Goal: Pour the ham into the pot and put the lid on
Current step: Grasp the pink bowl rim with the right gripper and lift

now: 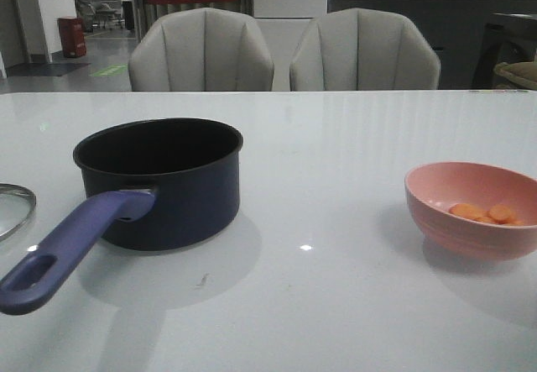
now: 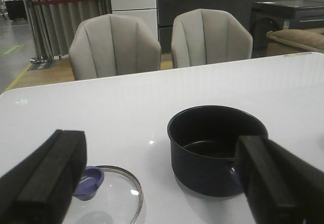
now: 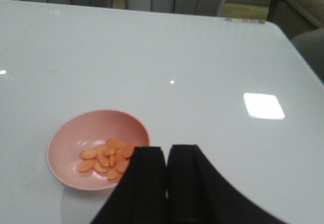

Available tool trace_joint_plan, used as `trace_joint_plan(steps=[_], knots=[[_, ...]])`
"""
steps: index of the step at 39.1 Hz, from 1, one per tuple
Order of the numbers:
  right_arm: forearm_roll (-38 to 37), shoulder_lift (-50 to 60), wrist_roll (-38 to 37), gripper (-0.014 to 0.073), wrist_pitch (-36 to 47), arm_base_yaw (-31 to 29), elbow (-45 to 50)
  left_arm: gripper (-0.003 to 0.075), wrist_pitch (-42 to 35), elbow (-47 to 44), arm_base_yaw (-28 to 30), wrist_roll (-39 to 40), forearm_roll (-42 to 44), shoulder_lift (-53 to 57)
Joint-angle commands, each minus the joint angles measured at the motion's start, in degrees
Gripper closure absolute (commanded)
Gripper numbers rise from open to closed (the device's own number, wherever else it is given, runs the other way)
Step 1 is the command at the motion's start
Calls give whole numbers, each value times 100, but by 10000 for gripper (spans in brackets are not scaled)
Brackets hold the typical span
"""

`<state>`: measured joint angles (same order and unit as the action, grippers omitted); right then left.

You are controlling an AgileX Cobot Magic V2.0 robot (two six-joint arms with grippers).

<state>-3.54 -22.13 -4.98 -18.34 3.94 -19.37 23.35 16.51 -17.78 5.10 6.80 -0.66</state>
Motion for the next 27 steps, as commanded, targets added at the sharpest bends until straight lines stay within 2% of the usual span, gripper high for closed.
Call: trace_joint_plan(steps=[1, 5, 9, 13, 27], knots=[[193, -320, 6, 423, 379, -1, -326, 95, -452, 151, -45, 62, 31, -59], [206, -771, 6, 350, 290, -1, -543, 95, -452, 151, -45, 62, 31, -59], [283, -1372, 0, 214, 0, -1, -874, 95, -452, 151, -45, 62, 31, -59], [499, -2099, -78, 130, -369, -1, -1286, 95, -452, 151, -45, 62, 31, -59], [561, -4613, -188, 133, -1740, -258, -2983, 95, -452, 151, -45, 62, 31, -59]])
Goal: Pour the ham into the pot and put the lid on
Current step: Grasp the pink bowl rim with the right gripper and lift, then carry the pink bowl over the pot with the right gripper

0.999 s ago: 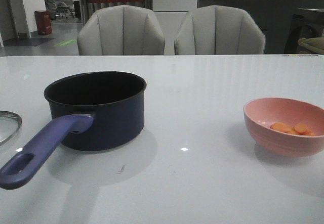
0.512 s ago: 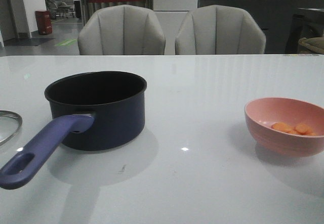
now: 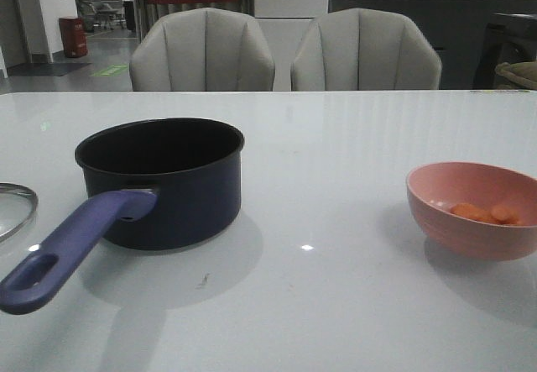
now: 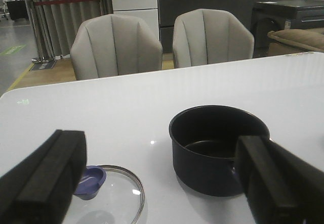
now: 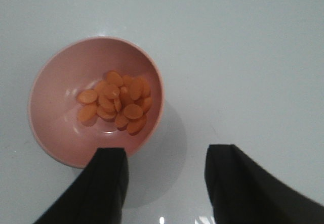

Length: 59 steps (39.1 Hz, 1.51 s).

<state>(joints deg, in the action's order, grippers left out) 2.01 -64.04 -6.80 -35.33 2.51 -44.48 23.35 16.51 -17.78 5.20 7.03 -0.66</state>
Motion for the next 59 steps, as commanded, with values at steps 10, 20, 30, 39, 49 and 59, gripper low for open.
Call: trace_joint_plan(steps=[10, 20, 30, 39, 49, 59], knots=[[18, -1819, 65, 133, -196, -126, -1085, 95, -502, 151, -45, 52, 74, -59], [84, -2683, 69, 133, -108, -126, -1574, 95, -515, 151, -45, 52, 74, -59], [186, -3281, 71, 134, -187, -126, -1987, 95, -515, 151, -45, 52, 74, -59], [271, -3690, 137, 439, -359, -126, -2287, 95, -515, 151, -45, 52, 74, -59], [1052, -3376, 479, 474, -1015, -52, -2950, 95, -515, 151, -45, 52, 74, -59], [2350, -3291, 1283, 474, -1375, 234, -3634, 95, -515, 151, -45, 52, 74, -59]])
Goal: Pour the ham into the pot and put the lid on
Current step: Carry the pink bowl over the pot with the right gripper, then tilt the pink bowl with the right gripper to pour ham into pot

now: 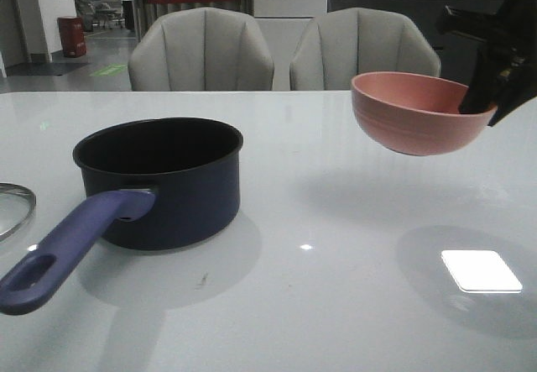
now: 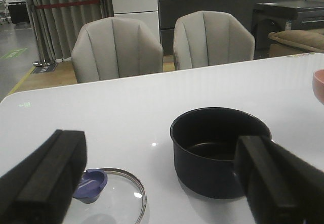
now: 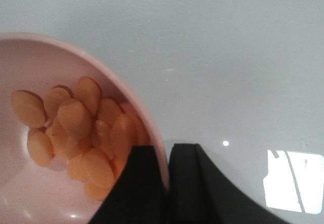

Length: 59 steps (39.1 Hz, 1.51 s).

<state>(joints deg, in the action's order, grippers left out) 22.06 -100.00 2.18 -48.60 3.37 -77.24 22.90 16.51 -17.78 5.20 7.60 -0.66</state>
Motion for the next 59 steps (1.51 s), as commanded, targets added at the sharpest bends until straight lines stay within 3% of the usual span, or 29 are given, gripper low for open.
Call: trace_joint_plan(steps=[1, 13, 25, 28, 43, 54, 59], knots=[[340, 305, 519, 474, -94, 294, -479, 95, -470, 151, -45, 52, 17, -59], [-37, 25, 244, 474, 325, 1939, -1960, 95, -470, 151, -45, 52, 17, -59], [-2800, -874, -1308, 474, 534, 3099, -3098, 95, -470, 151, -45, 52, 17, -59], [-3152, -977, -1589, 474, 972, 3199, -3091, 95, -470, 151, -45, 52, 17, -59], [-3259, -930, -1747, 474, 2825, 3327, -2462, 95, -470, 151, -45, 52, 17, -59], [-3400, -666, -1729, 474, 5242, 3471, -1269, 95, -470, 151, -45, 52, 17, -59], [-3400, -599, -1593, 474, 5964, 3471, -914, 95, -470, 151, -45, 52, 17, -59]])
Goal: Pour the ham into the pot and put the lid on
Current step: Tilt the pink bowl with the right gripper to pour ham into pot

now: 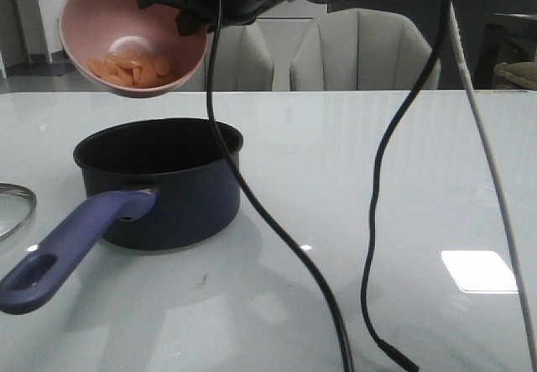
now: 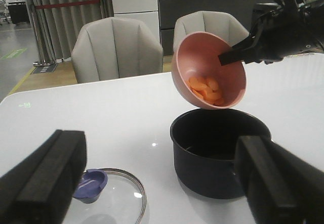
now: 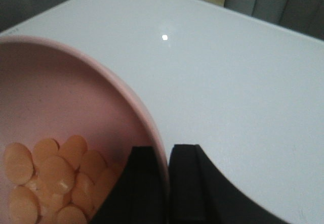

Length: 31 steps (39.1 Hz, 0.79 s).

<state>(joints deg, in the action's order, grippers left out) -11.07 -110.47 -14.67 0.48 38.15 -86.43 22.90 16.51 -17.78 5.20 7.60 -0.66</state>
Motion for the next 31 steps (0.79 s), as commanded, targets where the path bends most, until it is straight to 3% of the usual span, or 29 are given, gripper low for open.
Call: trace_joint_plan(steps=[1, 10, 19, 31], knots=[[-87, 449, 122, 474, 1109, -8, 41, 95, -470, 151, -45, 52, 17, -59], [-1, 449, 679, 474, 1555, -8, 171, 95, -470, 151, -45, 52, 17, -59], [597, 449, 1146, 474, 1867, -24, 171, 95, -470, 151, -45, 52, 17, -59], [806, 434, 1218, 474, 2241, -138, 177, 95, -470, 151, -45, 52, 17, -59]])
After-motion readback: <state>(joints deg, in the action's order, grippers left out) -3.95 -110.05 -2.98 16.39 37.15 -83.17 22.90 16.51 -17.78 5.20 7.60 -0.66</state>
